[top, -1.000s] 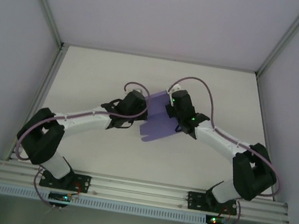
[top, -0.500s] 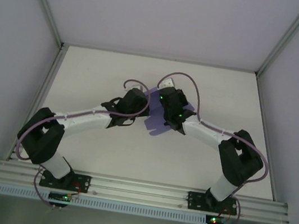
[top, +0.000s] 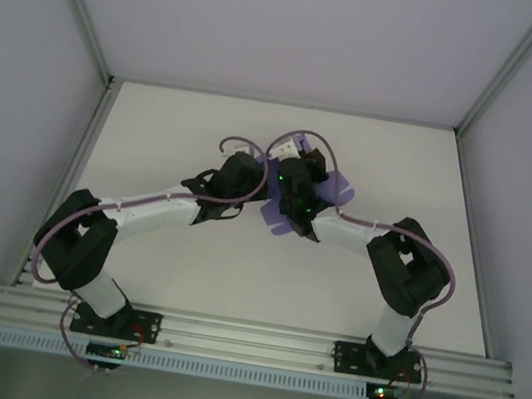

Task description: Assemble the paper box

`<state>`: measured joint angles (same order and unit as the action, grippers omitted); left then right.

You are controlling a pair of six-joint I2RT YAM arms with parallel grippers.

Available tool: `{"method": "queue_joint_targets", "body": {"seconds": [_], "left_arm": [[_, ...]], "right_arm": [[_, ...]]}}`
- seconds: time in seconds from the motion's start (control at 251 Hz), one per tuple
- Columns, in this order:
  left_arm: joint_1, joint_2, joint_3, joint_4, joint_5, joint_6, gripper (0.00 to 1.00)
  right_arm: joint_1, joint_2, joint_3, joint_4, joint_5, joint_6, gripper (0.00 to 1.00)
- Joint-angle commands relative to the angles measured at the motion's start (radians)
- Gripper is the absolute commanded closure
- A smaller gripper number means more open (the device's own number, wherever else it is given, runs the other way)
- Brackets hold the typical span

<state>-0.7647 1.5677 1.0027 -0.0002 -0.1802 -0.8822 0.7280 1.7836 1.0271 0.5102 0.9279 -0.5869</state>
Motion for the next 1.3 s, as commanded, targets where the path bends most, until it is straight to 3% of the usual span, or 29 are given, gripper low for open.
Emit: {"method": "queue_joint_targets", "body": {"seconds": [0.0,0.044,0.116,0.239,0.395,0.563,0.615,0.686,0.838,0.946,1.026,1.145,1.297], "left_arm": [[-0.006,-0.038,-0.022,-0.164,0.011,0.037,1.00],[-0.006,-0.041,-0.025,-0.162,0.012,0.038,1.00],[-0.005,-0.045,-0.029,-0.159,0.011,0.036,1.00],[-0.004,-0.046,-0.033,-0.156,0.010,0.037,1.00],[0.003,-0.035,-0.034,-0.152,0.020,0.033,1.00],[0.006,-0.021,-0.038,-0.146,0.024,0.034,1.00],[0.007,-0.018,-0.038,-0.145,0.027,0.034,1.00],[0.007,-0.017,-0.039,-0.144,0.028,0.041,1.00],[0.008,-0.021,-0.037,-0.141,0.037,0.085,1.00],[0.010,-0.022,-0.005,-0.181,0.066,0.194,1.00],[0.014,-0.011,0.052,-0.250,0.127,0.353,1.00],[0.013,0.022,0.165,-0.449,0.242,0.668,1.00],[0.012,0.064,0.307,-0.695,0.344,0.911,1.00]], "right_arm": [[-0.092,-0.037,0.034,-0.455,-0.009,0.268,0.79],[-0.101,-0.062,0.042,-0.569,-0.105,0.409,0.77],[-0.113,-0.101,0.021,-0.588,-0.242,0.459,0.67],[-0.106,-0.154,-0.031,-0.568,-0.381,0.435,0.56],[-0.091,-0.251,-0.096,-0.577,-0.610,0.416,0.35],[-0.090,-0.396,-0.164,-0.577,-0.792,0.422,0.24],[-0.091,-0.444,-0.181,-0.572,-0.821,0.424,0.19],[-0.095,-0.513,-0.203,-0.581,-0.877,0.427,0.02],[-0.126,-0.649,-0.235,-0.592,-0.852,0.514,0.01],[-0.178,-0.736,-0.248,-0.630,-0.785,0.624,0.01],[-0.231,-0.800,-0.241,-0.715,-0.756,0.720,0.01],[-0.318,-0.881,-0.244,-0.847,-0.803,0.803,0.01],[-0.389,-0.926,-0.255,-0.944,-0.891,0.815,0.01]]}}
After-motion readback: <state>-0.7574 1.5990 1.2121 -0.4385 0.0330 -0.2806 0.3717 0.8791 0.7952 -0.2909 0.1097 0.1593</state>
